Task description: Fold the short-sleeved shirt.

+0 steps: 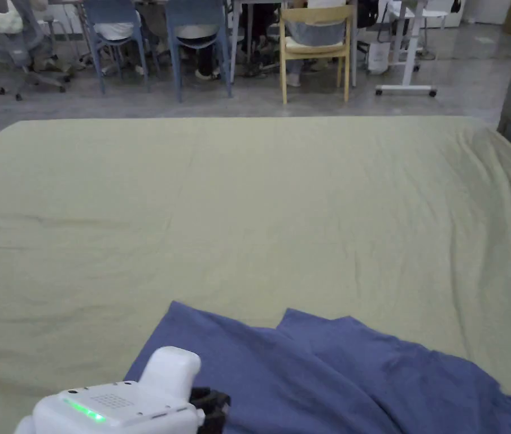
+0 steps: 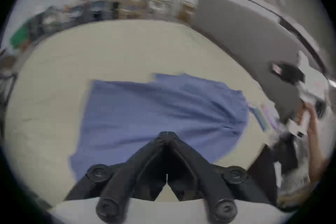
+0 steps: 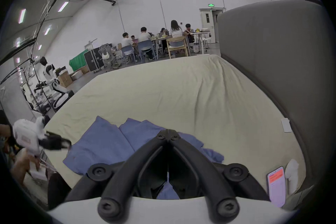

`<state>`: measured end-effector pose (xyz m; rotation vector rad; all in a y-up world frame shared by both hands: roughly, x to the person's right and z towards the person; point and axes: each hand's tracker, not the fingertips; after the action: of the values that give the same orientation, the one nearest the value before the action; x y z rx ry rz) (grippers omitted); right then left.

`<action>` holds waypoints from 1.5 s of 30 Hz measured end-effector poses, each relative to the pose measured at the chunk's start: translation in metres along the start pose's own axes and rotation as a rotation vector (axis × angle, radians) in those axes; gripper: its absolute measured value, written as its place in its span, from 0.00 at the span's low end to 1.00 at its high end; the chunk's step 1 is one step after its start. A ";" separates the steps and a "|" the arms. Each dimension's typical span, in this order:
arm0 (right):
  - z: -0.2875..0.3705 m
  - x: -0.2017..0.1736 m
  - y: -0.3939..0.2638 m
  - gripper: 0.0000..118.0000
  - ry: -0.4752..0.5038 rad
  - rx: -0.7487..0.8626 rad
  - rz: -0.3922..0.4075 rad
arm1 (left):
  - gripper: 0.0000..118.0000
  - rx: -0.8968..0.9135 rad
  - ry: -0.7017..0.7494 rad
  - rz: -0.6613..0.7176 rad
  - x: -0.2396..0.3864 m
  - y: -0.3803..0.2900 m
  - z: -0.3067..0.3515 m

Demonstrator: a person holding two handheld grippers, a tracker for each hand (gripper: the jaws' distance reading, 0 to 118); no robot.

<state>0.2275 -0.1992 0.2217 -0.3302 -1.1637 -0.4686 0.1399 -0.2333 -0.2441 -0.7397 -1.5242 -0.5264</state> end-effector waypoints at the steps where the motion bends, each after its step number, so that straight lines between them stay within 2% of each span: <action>1: -0.005 -0.004 -0.003 0.02 0.005 -0.009 -0.001 | 0.00 -0.012 0.061 0.006 -0.020 0.004 0.005; 2: -0.009 -0.008 -0.007 0.02 0.006 -0.019 0.003 | 0.00 -0.079 0.069 0.002 -0.035 0.010 0.006; 6: -0.020 -0.024 -0.009 0.02 0.022 -0.057 0.027 | 0.00 -0.007 0.139 0.047 -0.063 0.042 -0.010; 8: -0.026 -0.027 -0.009 0.02 0.030 -0.077 0.041 | 0.11 -0.005 0.130 0.072 -0.075 0.067 -0.041; 10: -0.031 -0.027 -0.009 0.02 0.013 -0.093 0.069 | 0.30 -0.053 0.127 0.121 -0.091 0.095 -0.082; 11: -0.033 -0.027 -0.010 0.02 0.004 -0.102 0.082 | 0.68 -0.113 0.147 0.152 -0.097 0.105 -0.112; 12: -0.035 -0.026 -0.010 0.02 -0.003 -0.108 0.087 | 0.82 -0.108 0.132 0.172 -0.102 0.110 -0.133; 14: -0.041 -0.022 -0.013 0.02 -0.014 -0.127 0.090 | 0.82 -0.201 0.152 0.238 -0.116 0.122 -0.184; 16: -0.047 -0.017 -0.016 0.02 -0.030 -0.152 0.085 | 0.82 -0.257 0.177 0.248 -0.120 0.119 -0.226; 19: -0.055 -0.008 -0.022 0.02 -0.058 -0.193 0.087 | 0.82 -0.358 0.251 0.162 -0.123 0.114 -0.266; 21: -0.060 -0.004 -0.024 0.02 -0.070 -0.207 0.089 | 0.78 -0.264 0.244 0.091 -0.110 0.108 -0.251; 22: -0.062 -0.004 -0.026 0.02 -0.070 -0.212 0.086 | 0.64 -0.261 0.241 0.039 -0.104 0.109 -0.248; 23: -0.067 -0.002 -0.028 0.02 -0.067 -0.220 0.078 | 0.43 -0.257 0.221 -0.008 -0.097 0.108 -0.243; 24: -0.072 -0.001 -0.030 0.02 -0.063 -0.227 0.069 | 0.00 -0.247 0.201 -0.024 -0.086 0.104 -0.227; 27: -0.088 -0.004 -0.031 0.02 -0.045 -0.252 0.054 | 0.00 -0.252 0.115 0.038 -0.070 0.104 -0.206; 30: -0.101 -0.015 -0.013 0.03 -0.013 -0.247 0.073 | 0.00 -0.127 0.096 0.059 -0.057 0.099 -0.157; 31: -0.109 -0.020 -0.003 0.25 -0.004 -0.254 0.085 | 0.00 -0.082 0.077 0.074 -0.052 0.095 -0.137; 32: -0.121 -0.023 0.007 0.67 -0.003 -0.279 0.096 | 0.00 -0.042 0.062 0.097 -0.055 0.090 -0.114; 33: -0.136 -0.025 0.014 1.00 -0.009 -0.302 0.100 | 0.00 -0.022 0.061 0.106 -0.051 0.083 -0.098; 34: -0.160 -0.025 0.019 1.00 0.005 -0.377 0.108 | 0.00 0.007 0.063 0.117 -0.046 0.077 -0.081; 35: -0.182 -0.025 0.021 1.00 0.059 -0.428 0.091 | 0.00 0.022 0.083 0.119 -0.041 0.068 -0.069; 36: -0.198 -0.029 0.025 1.00 0.070 -0.402 0.081 | 0.00 0.031 0.087 0.123 -0.041 0.063 -0.054; 37: -0.221 -0.035 0.026 1.00 0.076 -0.484 0.052 | 0.00 0.040 0.092 0.138 -0.039 0.056 -0.048; 39: -0.265 -0.049 0.026 1.00 0.101 -0.551 0.070 | 0.00 0.045 0.101 0.200 -0.037 0.044 -0.041; 42: -0.323 -0.075 0.016 0.98 0.058 -0.643 0.143 | 0.00 0.027 0.071 0.265 -0.057 0.033 -0.051; 43: -0.335 -0.083 0.010 0.89 0.045 -0.667 0.157 | 0.00 0.022 0.070 0.273 -0.059 0.030 -0.054; 44: -0.345 -0.088 0.004 0.72 0.065 -0.705 0.169 | 0.00 0.014 0.074 0.280 -0.057 0.031 -0.056; 45: -0.349 -0.089 -0.001 0.48 0.062 -0.752 0.162 | 0.00 0.013 0.073 0.285 -0.058 0.030 -0.058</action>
<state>0.4765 -0.3521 0.0110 -1.0427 -0.8547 -0.7587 0.2011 -0.2619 -0.2989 -0.9003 -1.3256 -0.3255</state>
